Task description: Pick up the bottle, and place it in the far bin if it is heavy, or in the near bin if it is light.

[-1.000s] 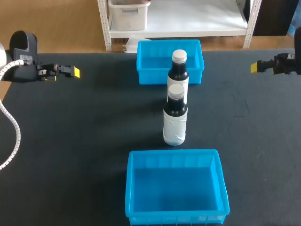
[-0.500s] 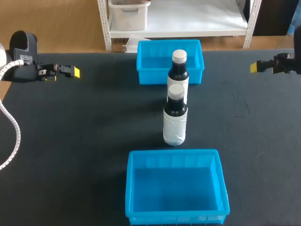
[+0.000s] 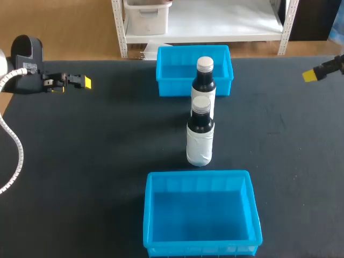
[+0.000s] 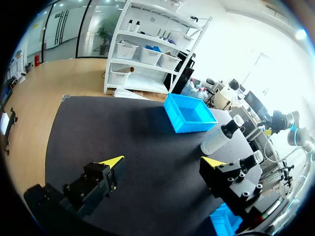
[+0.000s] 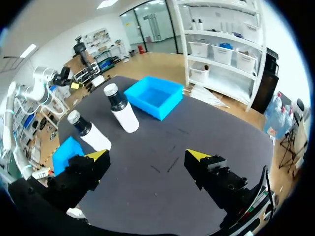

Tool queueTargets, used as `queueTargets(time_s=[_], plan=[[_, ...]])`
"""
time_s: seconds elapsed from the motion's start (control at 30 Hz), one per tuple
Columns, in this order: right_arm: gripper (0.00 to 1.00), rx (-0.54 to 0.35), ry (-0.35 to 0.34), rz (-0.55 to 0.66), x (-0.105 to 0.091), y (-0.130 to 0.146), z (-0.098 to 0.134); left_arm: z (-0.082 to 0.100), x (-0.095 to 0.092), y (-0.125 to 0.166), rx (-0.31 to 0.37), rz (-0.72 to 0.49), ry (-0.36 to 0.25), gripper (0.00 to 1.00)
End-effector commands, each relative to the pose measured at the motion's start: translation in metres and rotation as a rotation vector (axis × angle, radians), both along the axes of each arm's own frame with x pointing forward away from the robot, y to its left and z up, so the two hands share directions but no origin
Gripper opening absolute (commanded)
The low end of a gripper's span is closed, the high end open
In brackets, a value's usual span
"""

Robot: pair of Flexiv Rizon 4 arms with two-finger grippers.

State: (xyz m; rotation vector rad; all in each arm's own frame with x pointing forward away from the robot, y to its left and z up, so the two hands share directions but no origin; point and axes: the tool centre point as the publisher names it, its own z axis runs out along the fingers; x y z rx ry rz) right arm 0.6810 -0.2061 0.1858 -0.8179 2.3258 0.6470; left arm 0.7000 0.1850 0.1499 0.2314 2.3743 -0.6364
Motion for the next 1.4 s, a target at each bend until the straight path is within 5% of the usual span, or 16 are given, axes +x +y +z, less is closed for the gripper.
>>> queueTargets(time_s=[0.03, 0.2, 0.37, 0.67, 1.4], plan=[[1.00, 0.177, 0.158, 0.534, 0.009, -0.003, 0.001, 0.000, 0.000, 0.000, 0.000, 0.000, 0.000, 1.00], [1.00, 0.177, 0.158, 0.534, 0.009, -0.003, 0.001, 0.000, 0.000, 0.000, 0.000, 0.000, 0.000, 1.00], [1.00, 0.107, -0.001, 0.649, -0.002, 0.038, -0.006, 0.000, 0.000, 0.000, 0.000, 0.000, 0.000, 1.00], [1.00, 0.129, -0.120, 0.706, -0.028, 0.093, -0.022, 0.000, 0.000, 0.000, 0.000, 0.000, 0.000, 1.00], [1.00, 0.091, -0.126, 0.795, -0.047, 0.186, -0.045, 0.000, 0.000, 0.000, 0.000, 0.000, 0.000, 1.00]])
